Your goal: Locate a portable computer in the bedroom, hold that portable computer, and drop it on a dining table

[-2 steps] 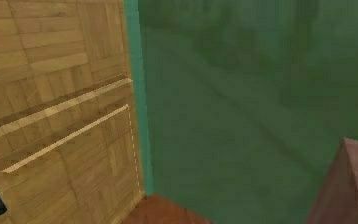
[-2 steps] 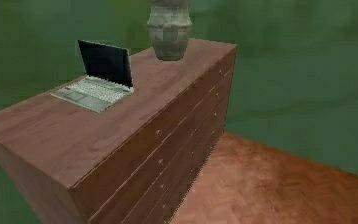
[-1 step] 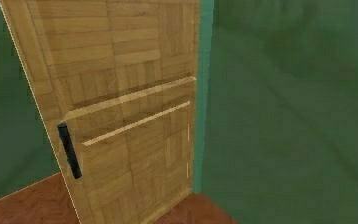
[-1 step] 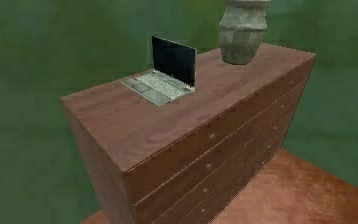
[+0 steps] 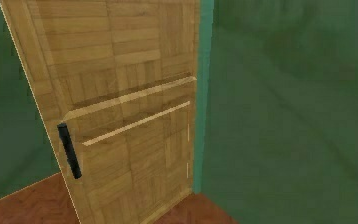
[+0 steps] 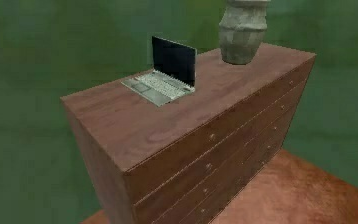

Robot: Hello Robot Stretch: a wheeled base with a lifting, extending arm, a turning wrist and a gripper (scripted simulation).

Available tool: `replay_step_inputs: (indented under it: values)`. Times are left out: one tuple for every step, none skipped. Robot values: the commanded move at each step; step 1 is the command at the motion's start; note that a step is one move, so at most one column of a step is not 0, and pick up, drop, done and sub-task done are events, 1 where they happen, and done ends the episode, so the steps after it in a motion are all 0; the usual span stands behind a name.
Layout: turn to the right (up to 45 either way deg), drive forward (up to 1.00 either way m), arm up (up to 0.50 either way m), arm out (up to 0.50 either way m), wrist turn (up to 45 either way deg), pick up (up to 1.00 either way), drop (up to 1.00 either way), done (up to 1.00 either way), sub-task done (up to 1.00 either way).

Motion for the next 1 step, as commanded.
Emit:
replay_step_inputs:
  values:
    - [0.0,0.00,0.38,0.00,0.0,0.00,0.00,0.00,0.00]
